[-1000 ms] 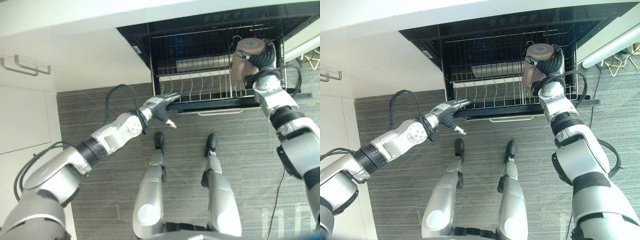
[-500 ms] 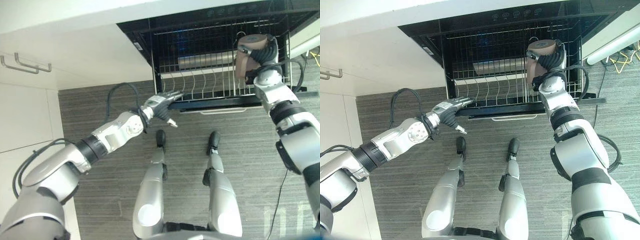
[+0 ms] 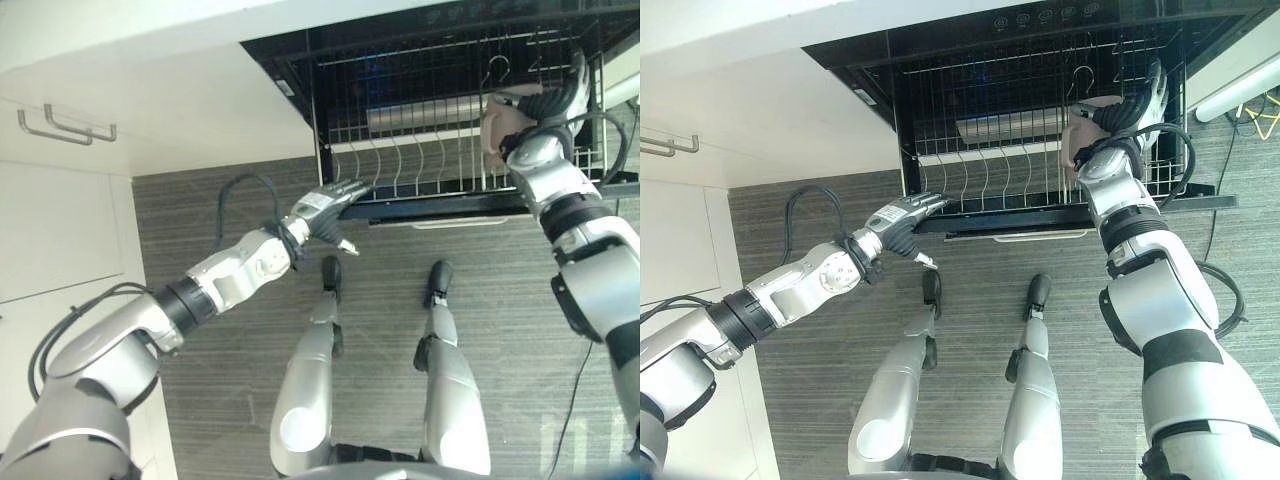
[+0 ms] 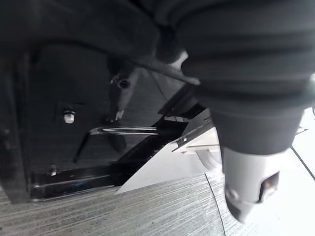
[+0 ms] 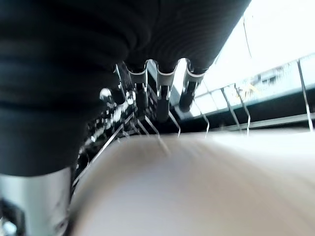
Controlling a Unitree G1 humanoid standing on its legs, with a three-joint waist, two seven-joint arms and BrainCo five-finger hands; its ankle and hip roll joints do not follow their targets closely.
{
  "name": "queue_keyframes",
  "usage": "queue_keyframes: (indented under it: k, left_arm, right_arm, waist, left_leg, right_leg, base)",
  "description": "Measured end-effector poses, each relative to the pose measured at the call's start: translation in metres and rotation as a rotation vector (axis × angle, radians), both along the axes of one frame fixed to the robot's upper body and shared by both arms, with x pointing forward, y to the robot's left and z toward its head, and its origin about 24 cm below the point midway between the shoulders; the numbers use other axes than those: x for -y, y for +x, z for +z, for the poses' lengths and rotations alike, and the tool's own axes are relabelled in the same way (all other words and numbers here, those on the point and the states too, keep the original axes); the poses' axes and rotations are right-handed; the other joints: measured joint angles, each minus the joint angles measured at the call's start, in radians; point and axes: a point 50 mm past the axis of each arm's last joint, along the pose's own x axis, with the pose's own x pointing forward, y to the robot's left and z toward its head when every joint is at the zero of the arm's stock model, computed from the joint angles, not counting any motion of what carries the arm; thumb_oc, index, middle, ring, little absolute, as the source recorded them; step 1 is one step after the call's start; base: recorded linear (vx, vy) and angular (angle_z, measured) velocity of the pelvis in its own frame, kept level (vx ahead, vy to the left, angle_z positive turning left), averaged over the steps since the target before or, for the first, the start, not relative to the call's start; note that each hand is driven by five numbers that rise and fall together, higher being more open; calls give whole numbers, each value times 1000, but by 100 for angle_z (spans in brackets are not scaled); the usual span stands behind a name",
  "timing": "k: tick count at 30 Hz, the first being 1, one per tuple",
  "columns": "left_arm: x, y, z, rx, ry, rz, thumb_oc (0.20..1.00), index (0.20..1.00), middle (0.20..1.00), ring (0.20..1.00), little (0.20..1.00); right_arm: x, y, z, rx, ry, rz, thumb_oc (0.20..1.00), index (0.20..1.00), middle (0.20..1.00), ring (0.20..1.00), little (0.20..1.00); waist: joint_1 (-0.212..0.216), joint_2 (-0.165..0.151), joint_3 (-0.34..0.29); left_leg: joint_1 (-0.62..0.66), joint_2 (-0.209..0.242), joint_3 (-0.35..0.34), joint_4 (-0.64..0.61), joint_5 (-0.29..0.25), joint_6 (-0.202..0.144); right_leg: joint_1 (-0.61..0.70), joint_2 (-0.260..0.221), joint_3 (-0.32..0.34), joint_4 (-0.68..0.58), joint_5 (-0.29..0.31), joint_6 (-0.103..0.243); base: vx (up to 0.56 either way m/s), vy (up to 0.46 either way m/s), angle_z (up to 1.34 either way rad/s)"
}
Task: Place the dishes in the dishwasher.
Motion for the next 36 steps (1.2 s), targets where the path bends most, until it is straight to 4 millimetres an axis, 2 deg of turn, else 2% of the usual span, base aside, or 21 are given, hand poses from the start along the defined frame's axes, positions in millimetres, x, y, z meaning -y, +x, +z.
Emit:
queue_keyframes:
  k: [5,11,16,20,21,24,25,26,27,29,33,36]
  left_arm:
    - [-1,-1,-3,-1,-9,9,1000,1000,1000,1000,1000]
    - [-1,-1,-4,-5,-10,19,1000,1000,1000,1000,1000]
    - [-6,-3,-7,-16,-43,44,1000,1000,1000,1000,1000]
    - [-10,-6,-11,-30,-71,81,1000,1000,1000,1000,1000]
    - [-15,-7,-14,-43,-91,112,1000,1000,1000,1000,1000]
    - [-17,-6,-15,-50,-102,138,1000,1000,1000,1000,1000]
    - [-22,-8,-18,-59,-128,166,1000,1000,1000,1000,1000]
    - [-24,-8,-20,-65,-123,179,1000,1000,1000,1000,1000]
    - [-27,-8,-23,-75,-122,198,1000,1000,1000,1000,1000]
    - [-32,-8,-27,-84,-127,229,1000,1000,1000,1000,1000]
    - [-44,-11,-39,-116,-106,294,1000,1000,1000,1000,1000]
    - [-52,-18,-52,-156,-118,322,1000,1000,1000,1000,1000]
  right_arm:
    - [2,-6,6,129,10,-84,1000,1000,1000,1000,1000]
    - [-2,-9,17,283,89,-41,1000,1000,1000,1000,1000]
    - [-29,-15,41,422,126,115,1000,1000,1000,1000,1000]
    - [-45,-23,34,465,191,252,1000,1000,1000,1000,1000]
    - [-60,-30,23,469,220,346,1000,1000,1000,1000,1000]
    - [-69,-38,7,427,233,400,1000,1000,1000,1000,1000]
    - [-82,-57,-6,429,229,501,1000,1000,1000,1000,1000]
    - [-84,-57,-17,390,213,500,1000,1000,1000,1000,1000]
    - [-82,-62,-36,342,213,493,1000,1000,1000,1000,1000]
    - [-80,-73,-59,301,208,498,1000,1000,1000,1000,1000]
    - [-76,-91,-91,279,224,516,1000,1000,1000,1000,1000]
    - [-67,-99,-116,210,222,480,1000,1000,1000,1000,1000]
  waist:
    - [0,13,0]
    - [-2,17,1]
    - [-13,18,1]
    - [-30,18,1]
    - [-42,18,1]
    - [-55,17,1]
    - [-68,17,0]
    - [-76,16,1]
    - [-86,13,0]
    - [-111,10,0]
    - [-153,-28,-8]
    - [-160,-38,-9]
  left_leg:
    - [0,0,3,1,0,1]
    - [0,-1,6,2,1,1]
    - [1,-2,14,1,0,2]
    - [7,-6,27,1,-4,7]
    - [11,-8,32,-2,-4,9]
    - [15,-8,39,-2,-5,9]
    - [20,-7,45,-3,-6,10]
    - [26,-6,49,-3,-7,12]
    - [36,-6,53,-6,-7,12]
    - [48,-6,53,-14,-7,13]
    - [127,-1,59,-65,7,19]
    - [207,6,68,-101,13,13]
  right_leg:
    - [-2,0,3,0,3,0]
    - [-3,-1,5,0,5,0]
    - [-6,-1,13,0,7,2]
    - [-8,-5,28,0,9,4]
    - [-8,-7,33,0,9,4]
    - [-8,-6,39,0,11,6]
    - [-6,-7,43,0,11,6]
    - [-3,-7,50,0,11,7]
    - [2,-7,55,2,12,7]
    - [11,-7,55,2,11,8]
    - [64,1,55,1,7,9]
    - [125,9,53,1,-5,12]
  base:
    - [-24,20,-1]
    - [-4,8,0]
    - [-17,45,-3]
    - [-11,75,-6]
    - [-19,48,-10]
    - [-35,60,-6]
    - [-26,54,-7]
    - [-24,57,-11]
    - [-14,43,-6]
    - [-9,19,-2]
    - [-23,3,-5]
    - [6,1,-6]
